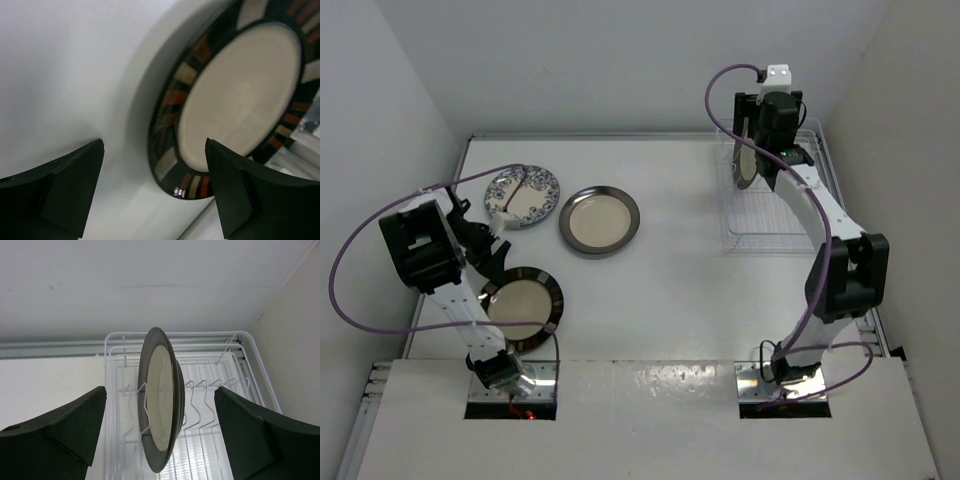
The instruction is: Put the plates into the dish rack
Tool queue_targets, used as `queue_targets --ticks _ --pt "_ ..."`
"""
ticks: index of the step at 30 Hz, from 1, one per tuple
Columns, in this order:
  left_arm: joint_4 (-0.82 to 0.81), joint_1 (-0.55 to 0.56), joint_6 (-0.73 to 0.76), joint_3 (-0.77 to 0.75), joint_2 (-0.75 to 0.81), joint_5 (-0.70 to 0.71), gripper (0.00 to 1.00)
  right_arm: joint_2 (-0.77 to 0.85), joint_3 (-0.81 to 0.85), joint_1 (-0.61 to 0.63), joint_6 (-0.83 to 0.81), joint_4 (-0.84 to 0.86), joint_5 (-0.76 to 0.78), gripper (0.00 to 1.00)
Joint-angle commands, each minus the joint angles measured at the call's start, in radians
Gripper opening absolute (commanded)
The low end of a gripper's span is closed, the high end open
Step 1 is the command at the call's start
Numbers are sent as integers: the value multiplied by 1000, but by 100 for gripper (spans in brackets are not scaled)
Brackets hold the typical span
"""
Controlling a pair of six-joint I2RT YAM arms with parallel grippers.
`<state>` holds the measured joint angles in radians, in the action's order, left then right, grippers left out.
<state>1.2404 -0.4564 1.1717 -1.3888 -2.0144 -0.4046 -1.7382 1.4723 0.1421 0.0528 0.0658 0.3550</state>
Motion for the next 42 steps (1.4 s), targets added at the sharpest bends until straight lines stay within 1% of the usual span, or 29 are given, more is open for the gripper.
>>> queue_targets --ticks 1,2,3,5,6,7,9,10,11,14,18,20,21,23,24,26,27,28,29,30,31,32,34,35,37,38,41,42 --pt "47 -4 108 36 -75 -33 88 98 -20 22 -18 20 5 89" --pt "38 -4 108 51 -84 -33 86 120 -47 36 -21 20 10 90" --pt "28 -4 108 63 -98 -24 76 123 -53 43 -18 20 15 90" --pt "18 -4 108 63 -119 -23 63 163 -90 54 -18 23 36 90" --pt "17 -4 108 63 -139 -34 51 181 -95 68 -18 32 42 90" --pt "17 -4 108 63 -148 -45 47 190 -121 74 -18 35 56 90" --pt "17 -4 98 63 -159 -54 31 227 -159 92 -21 49 76 90" --pt "5 -4 86 63 -159 -54 2 233 -170 97 -28 51 82 90" --pt "-13 -4 76 63 -159 -54 0 259 -191 105 -28 52 85 90" --pt "-4 -4 75 53 -136 -88 0 284 -220 126 -42 51 113 90" --pt "62 -4 100 -6 -90 -157 0 301 -242 146 -27 36 113 90" --pt "62 33 100 -15 -25 -157 0 301 -228 151 16 -13 38 90" --pt "62 79 100 -15 3 -157 0 295 -222 152 21 -61 -154 90" --pt "62 123 109 -6 80 -157 0 282 -195 160 6 -148 -314 90" --pt "62 163 109 -6 101 -157 0 261 -179 172 1 -170 -508 92" --pt "62 200 109 -6 140 -148 0 238 -146 217 -10 -233 -589 94" --pt "62 234 99 -6 170 -148 0 215 -136 235 -11 -245 -660 95" --pt "62 249 98 -6 186 -148 0 195 -129 243 -7 -254 -678 97" --pt "62 263 89 -18 200 -148 0 175 -116 279 1 -271 -706 97" --pt "62 286 89 -35 225 -157 0 167 -116 290 22 -270 -747 97" --pt "62 297 76 -48 235 -166 0 149 -118 295 33 -253 -767 97" --pt "62 308 60 -80 235 -178 0 132 -128 313 73 -233 -821 97" --pt "62 338 34 -127 246 -233 0 103 -141 339 110 -190 -911 97" --pt "62 349 -9 -177 246 -253 0 85 -148 350 152 -160 -928 95" --pt "50 376 -55 -225 246 -319 0 62 -158 378 188 -123 -988 94" --pt "7 377 -116 -258 246 -341 0 48 -165 384 223 -79 -995 94" --pt "-67 387 -225 -297 246 -448 0 39 -194 402 255 -34 -1016 94" --pt "-77 387 -246 -321 246 -515 0 37 -214 406 272 1 -999 94"
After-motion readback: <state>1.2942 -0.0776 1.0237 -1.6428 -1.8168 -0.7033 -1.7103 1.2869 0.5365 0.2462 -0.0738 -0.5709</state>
